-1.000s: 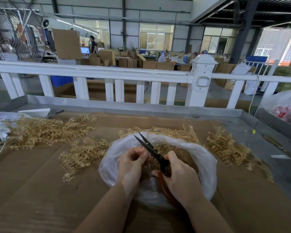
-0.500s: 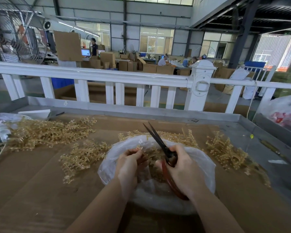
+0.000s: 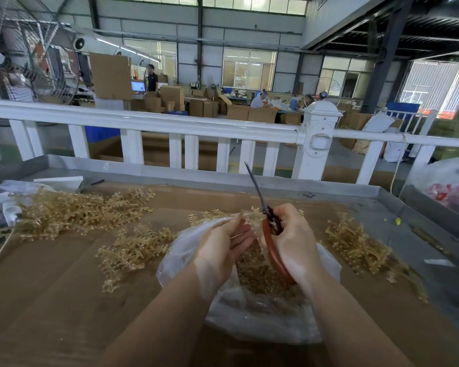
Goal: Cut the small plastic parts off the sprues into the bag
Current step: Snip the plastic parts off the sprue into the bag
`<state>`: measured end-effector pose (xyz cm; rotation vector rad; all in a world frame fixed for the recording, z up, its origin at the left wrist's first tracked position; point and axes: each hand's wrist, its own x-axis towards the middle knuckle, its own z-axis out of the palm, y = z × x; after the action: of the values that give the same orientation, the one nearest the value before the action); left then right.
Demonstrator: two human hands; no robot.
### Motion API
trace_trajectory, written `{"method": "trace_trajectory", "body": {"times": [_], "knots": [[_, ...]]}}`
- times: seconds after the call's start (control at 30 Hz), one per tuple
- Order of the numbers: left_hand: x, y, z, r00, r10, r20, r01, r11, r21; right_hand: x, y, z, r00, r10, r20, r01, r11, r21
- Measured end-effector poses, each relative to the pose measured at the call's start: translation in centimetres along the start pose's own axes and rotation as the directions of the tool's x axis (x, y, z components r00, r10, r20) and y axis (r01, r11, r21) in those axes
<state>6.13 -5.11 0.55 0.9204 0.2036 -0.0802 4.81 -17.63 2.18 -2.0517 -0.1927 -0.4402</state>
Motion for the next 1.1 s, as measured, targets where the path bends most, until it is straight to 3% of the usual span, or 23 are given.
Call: {"method": "trace_trajectory", "body": {"times": [0.17, 0.33, 0.53, 0.77, 0.93, 1.03, 1.1], "knots": [[-0.3, -0.2, -0.9, 0.996, 0.069, -0.047, -0.068, 0.997, 0.033, 0.3, -0.5, -1.6, 0.994, 0.107, -0.007, -0.1, 0.947, 0.307], [-0.6, -0.6, -1.1, 0.99, -0.13, 0.062, 0.132, 0.99, -0.038, 0.1, -0.1, -1.8, 0.975, 0.217, 0.047, -0.215, 0.869, 0.445], [-0.7, -0.6, -1.6, 0.974, -0.2, 0.104, 0.218, 0.956, -0.198, -0.4, 1.7, -0.9, 0.975, 0.221, 0.029, -0.217, 0.91, 0.353], [-0.2, -1.2, -1.9, 0.96, -0.248, 0.135, 0.264, 0.956, -0.124, -1.2, 2.7, -0.1, 0.985, 0.157, 0.071, -0.17, 0.955, 0.242], [0.2, -1.9, -1.6, 0.991, -0.131, 0.013, 0.128, 0.983, 0.134, -1.7, 2.3, 0.0, 0.993, 0.062, 0.105, -0.081, 0.979, 0.188], [0.5, -2.2, -1.7, 0.999, 0.0, -0.034, 0.006, 0.982, 0.191, -1.9, 2.3, 0.2, 0.984, 0.11, 0.141, -0.132, 0.978, 0.16], [0.6, -2.3, -1.9, 1.0, 0.016, -0.006, -0.014, 0.988, 0.155, -2.0, 2.6, 0.2, 0.985, 0.103, 0.141, -0.116, 0.99, 0.085]]}}
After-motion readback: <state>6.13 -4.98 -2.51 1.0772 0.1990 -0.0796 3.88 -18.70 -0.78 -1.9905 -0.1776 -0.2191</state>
